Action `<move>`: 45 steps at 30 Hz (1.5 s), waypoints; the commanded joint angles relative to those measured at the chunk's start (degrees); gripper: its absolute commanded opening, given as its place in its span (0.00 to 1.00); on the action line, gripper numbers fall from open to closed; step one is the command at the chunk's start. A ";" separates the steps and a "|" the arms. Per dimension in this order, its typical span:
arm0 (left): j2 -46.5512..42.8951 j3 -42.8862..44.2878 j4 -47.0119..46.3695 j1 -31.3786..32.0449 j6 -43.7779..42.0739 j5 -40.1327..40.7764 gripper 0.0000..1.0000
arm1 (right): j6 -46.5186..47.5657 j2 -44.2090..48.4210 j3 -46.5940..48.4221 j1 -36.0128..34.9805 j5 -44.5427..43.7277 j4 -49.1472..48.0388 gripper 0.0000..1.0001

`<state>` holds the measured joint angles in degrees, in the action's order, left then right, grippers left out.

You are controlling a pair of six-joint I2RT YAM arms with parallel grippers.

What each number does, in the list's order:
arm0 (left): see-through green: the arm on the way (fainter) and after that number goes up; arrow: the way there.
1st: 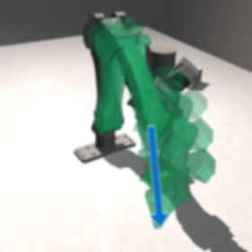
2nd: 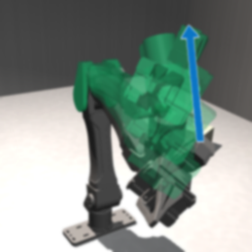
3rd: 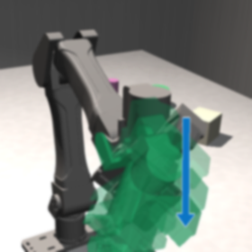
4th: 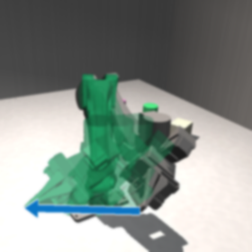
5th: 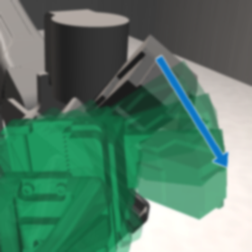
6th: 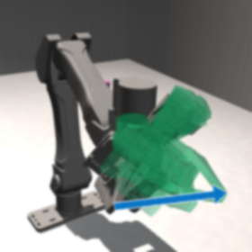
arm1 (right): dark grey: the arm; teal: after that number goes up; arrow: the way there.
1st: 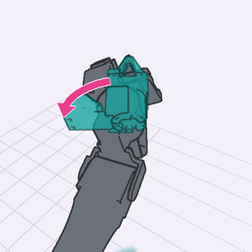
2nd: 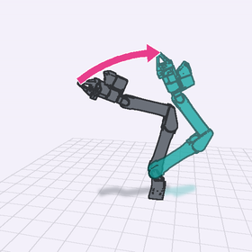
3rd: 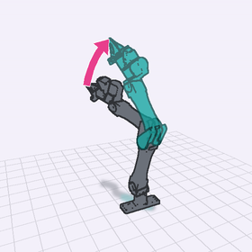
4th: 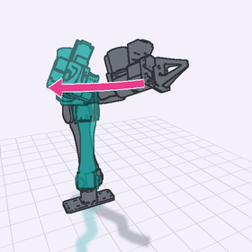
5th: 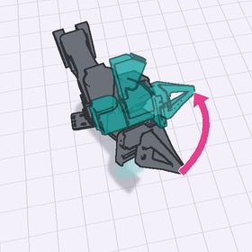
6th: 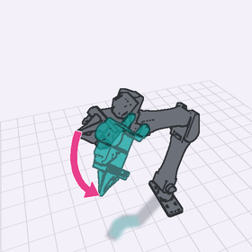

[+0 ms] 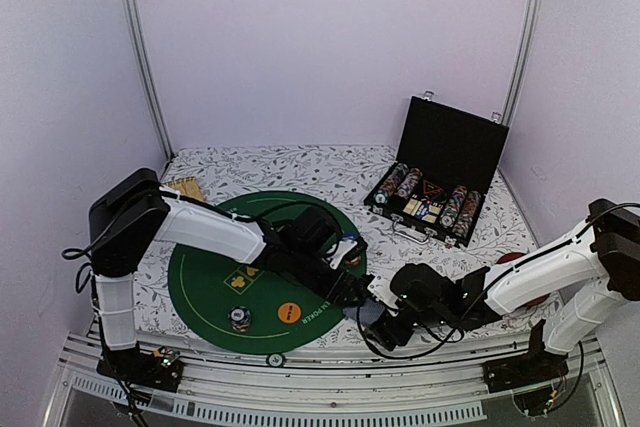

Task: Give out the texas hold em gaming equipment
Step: Pick up the poker card from the face-down deck piles.

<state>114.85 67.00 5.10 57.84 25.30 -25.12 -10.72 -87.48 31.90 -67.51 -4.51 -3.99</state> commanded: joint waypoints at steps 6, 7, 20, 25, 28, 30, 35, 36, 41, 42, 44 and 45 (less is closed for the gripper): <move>4.52 4.77 4.03 1.93 -3.32 1.84 0.57 | 0.17 -0.73 0.31 -0.50 -0.48 1.04 0.78; 4.47 5.02 5.18 1.94 -4.13 2.79 0.54 | 0.25 -0.64 0.28 -0.44 -0.64 1.01 0.78; 0.78 3.57 9.91 2.03 -7.11 12.70 0.33 | 0.44 1.32 -0.14 -0.44 -1.46 1.10 0.79; -1.27 1.61 6.42 1.66 -6.54 8.76 0.31 | 0.31 1.32 0.03 -0.41 -1.67 1.34 0.79; -1.63 0.71 5.55 1.33 -6.44 7.78 0.32 | 0.18 1.35 0.09 -0.44 -1.87 1.47 0.79; -1.58 0.37 4.85 0.99 -6.36 6.22 0.40 | 0.17 1.25 0.15 -0.42 -1.98 1.54 0.79; -4.36 -0.70 1.40 0.46 -5.15 2.15 0.51 | 0.17 1.26 0.35 -0.43 -2.05 1.79 0.79; -4.32 -0.81 1.03 0.47 -5.03 1.50 0.51 | 0.17 1.26 0.43 -0.43 -2.15 1.86 0.79; -3.82 -0.98 1.23 0.43 -4.91 0.12 0.53 | 0.11 1.17 0.75 -0.44 -2.52 2.23 0.79; -3.76 -1.12 1.15 0.39 -4.87 -0.04 0.53 | 0.09 1.23 0.79 -0.41 -2.47 2.35 0.80; -3.63 -1.31 1.18 0.39 -5.00 0.30 0.53 | 0.00 1.26 0.79 -0.43 -2.52 2.32 0.80; -3.58 -1.28 1.42 0.29 -5.12 0.86 0.55 | 0.00 1.18 0.78 -0.43 -2.52 2.34 0.80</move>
<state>112.09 66.54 7.33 58.81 20.08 -23.55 -10.50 -87.33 31.97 -67.53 -5.96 -3.46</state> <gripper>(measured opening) 0.531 0.800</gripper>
